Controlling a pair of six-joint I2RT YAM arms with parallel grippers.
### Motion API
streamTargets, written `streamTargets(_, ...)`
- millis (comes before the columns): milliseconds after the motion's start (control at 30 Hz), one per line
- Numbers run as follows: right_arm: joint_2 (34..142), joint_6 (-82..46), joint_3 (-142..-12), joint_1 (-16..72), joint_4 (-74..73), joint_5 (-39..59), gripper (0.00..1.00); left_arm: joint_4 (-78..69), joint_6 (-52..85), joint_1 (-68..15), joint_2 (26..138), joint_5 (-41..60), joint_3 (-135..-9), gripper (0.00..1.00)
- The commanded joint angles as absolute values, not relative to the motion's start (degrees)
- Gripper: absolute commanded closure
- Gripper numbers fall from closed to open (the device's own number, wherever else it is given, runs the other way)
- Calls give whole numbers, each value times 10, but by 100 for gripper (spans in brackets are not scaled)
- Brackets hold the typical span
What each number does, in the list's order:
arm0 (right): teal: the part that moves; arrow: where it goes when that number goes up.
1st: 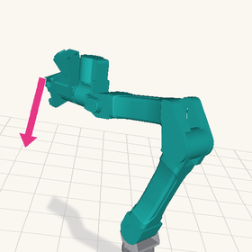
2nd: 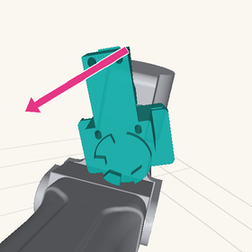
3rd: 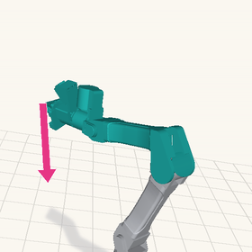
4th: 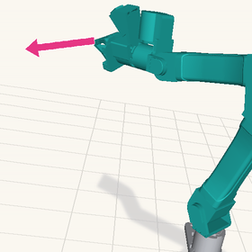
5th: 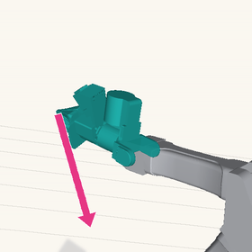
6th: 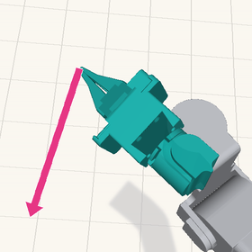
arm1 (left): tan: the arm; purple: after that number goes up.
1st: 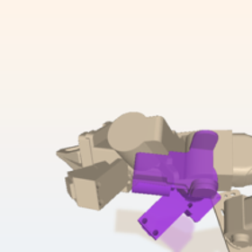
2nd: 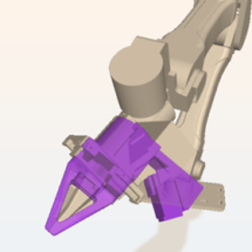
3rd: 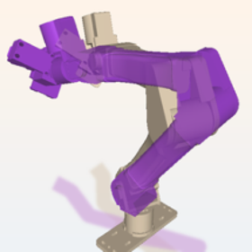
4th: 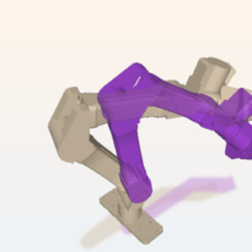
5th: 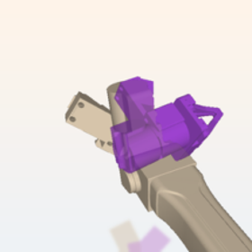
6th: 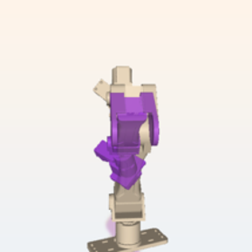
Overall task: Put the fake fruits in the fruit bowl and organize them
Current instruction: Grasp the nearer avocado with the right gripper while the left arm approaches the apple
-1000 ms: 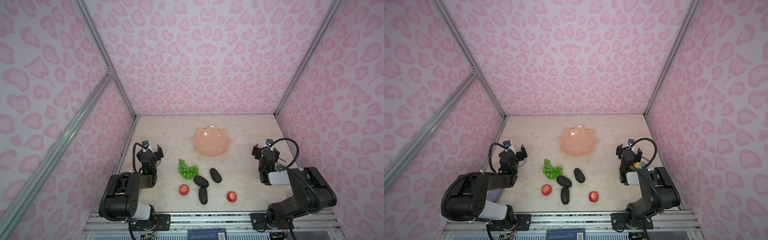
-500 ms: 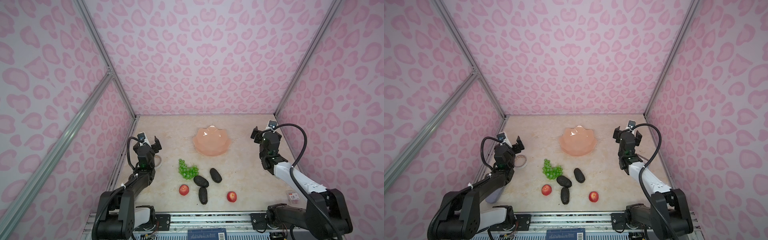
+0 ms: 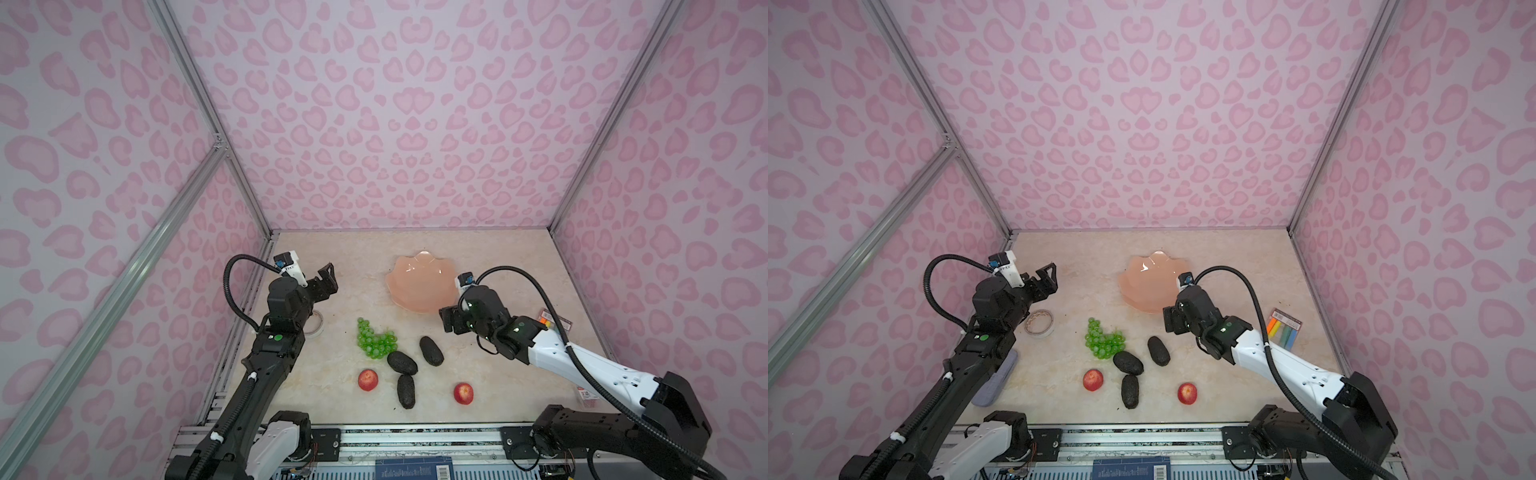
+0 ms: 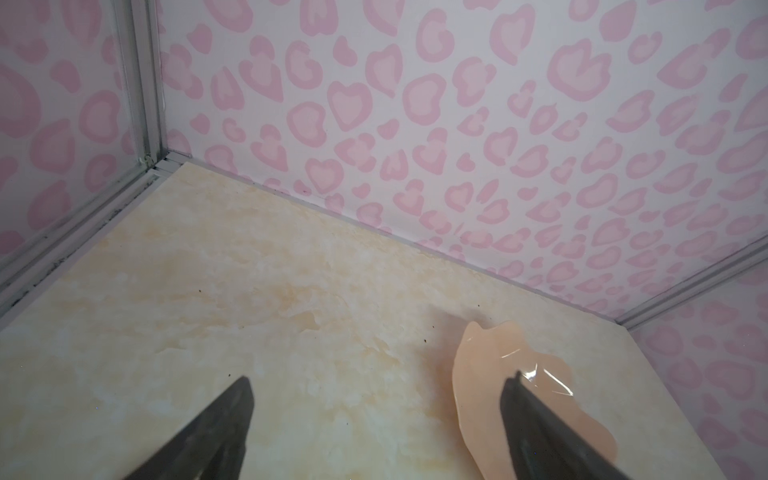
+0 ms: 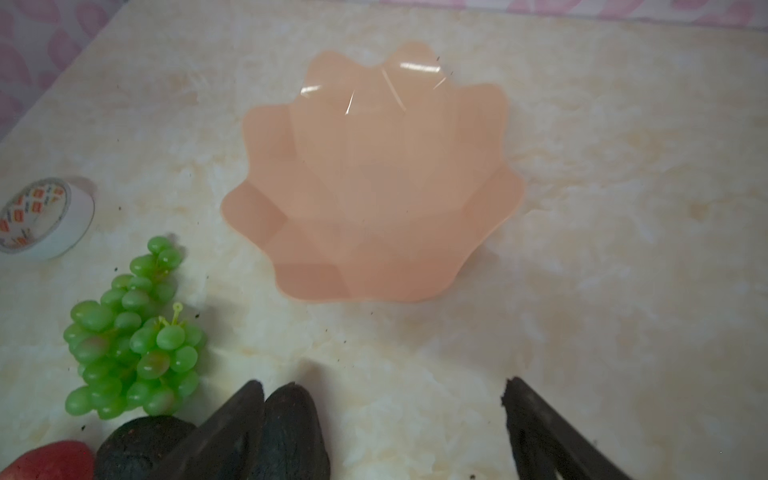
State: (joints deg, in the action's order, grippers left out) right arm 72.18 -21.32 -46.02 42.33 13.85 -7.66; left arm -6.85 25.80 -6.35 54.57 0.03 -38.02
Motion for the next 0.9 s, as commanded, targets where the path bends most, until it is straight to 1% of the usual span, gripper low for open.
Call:
streamTargets(0, 773, -250, -458, 481, 159, -95, 10, 8, 284, -72, 499, 32, -360, 7)
streamTargets(100, 840, -259, -487, 515, 152, -78, 11, 54, 285, -73, 449, 23, -341, 7)
streamTargets(167, 876, -263, -500, 532, 140, -86, 12, 80, 284, -73, 423, 22, -331, 7)
streamTargets(333, 953, -287, -524, 543, 127, -94, 20, 146, 291, -72, 388, 27, -330, 7)
streamTargets(467, 980, -311, -524, 544, 136, -112, 25, 178, 302, -74, 366, 40, -320, 7)
streamTargets(633, 964, -337, -503, 556, 138, -132, 29, 207, 314, -74, 350, 58, -314, 8)
streamTargets(700, 957, -348, -493, 556, 139, -136, 34, 215, 317, -75, 345, 58, -313, 8)
streamTargets(867, 930, -358, -478, 558, 137, -146, 55, 226, 329, -78, 339, 73, -306, 9)
